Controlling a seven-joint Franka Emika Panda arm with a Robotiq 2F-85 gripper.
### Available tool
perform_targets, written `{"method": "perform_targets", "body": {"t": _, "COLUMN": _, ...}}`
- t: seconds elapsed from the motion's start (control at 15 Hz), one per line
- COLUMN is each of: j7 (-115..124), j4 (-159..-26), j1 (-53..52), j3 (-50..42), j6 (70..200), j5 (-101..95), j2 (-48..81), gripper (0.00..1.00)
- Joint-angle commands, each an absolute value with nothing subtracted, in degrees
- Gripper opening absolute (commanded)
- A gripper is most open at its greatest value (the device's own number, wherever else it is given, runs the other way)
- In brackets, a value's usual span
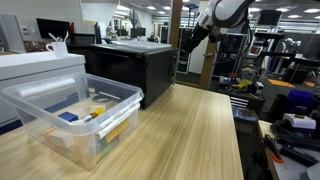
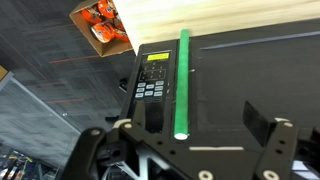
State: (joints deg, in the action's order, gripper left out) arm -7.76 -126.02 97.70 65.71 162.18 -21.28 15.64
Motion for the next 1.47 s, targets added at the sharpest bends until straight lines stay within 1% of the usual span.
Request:
{"method": "perform_targets", "body": {"t": 0.0, "j7": -11.08, "j4": -125.07, "j1": 85.79, "j3": 52.78, "j6": 165.13, "j5": -15.75, "j2": 12.11, "gripper": 1.0}}
{"method": "perform_targets", "body": {"t": 0.07, "j7": -11.4, "j4": -124.55, "j1": 81.8, "j3": 48.61, "j6": 165.46, "j5": -14.91, "j2": 12.02, "gripper": 1.0}}
{"method": "perform_targets", "body": {"t": 0.13, "j7": -7.22, "j4": -123.47, "j1": 84.48, "j3": 51.36, "j6": 164.51, "j5": -20.53, "j2": 14.59, "gripper": 1.0}}
{"method": "perform_targets", "body": {"t": 0.27, "j7": -8.89, "j4": -122.9, "j1": 82.75, "j3": 50.7, "j6": 163.72, "j5": -20.16, "j2": 14.78, "gripper": 1.0}}
{"method": "perform_targets", "body": {"t": 0.67, "j7": -8.82, "j4": -123.67, "j1": 83.01, "j3": 50.9, "j6": 164.17, "j5": -19.09, "j2": 14.51, "gripper": 1.0}}
{"method": "perform_targets", "body": {"t": 1.0, "j7": -10.62, "j4": -123.46, "j1": 84.11, "j3": 52.83, "j6": 164.17, "j5": -17.25, "j2": 16.7, "gripper": 1.0}}
{"method": "perform_targets", "body": {"t": 1.4, "j7": -9.32, "j4": -122.94, "j1": 83.28, "j3": 51.8, "j6": 165.58, "j5": -18.33, "j2": 18.87, "gripper": 1.0}}
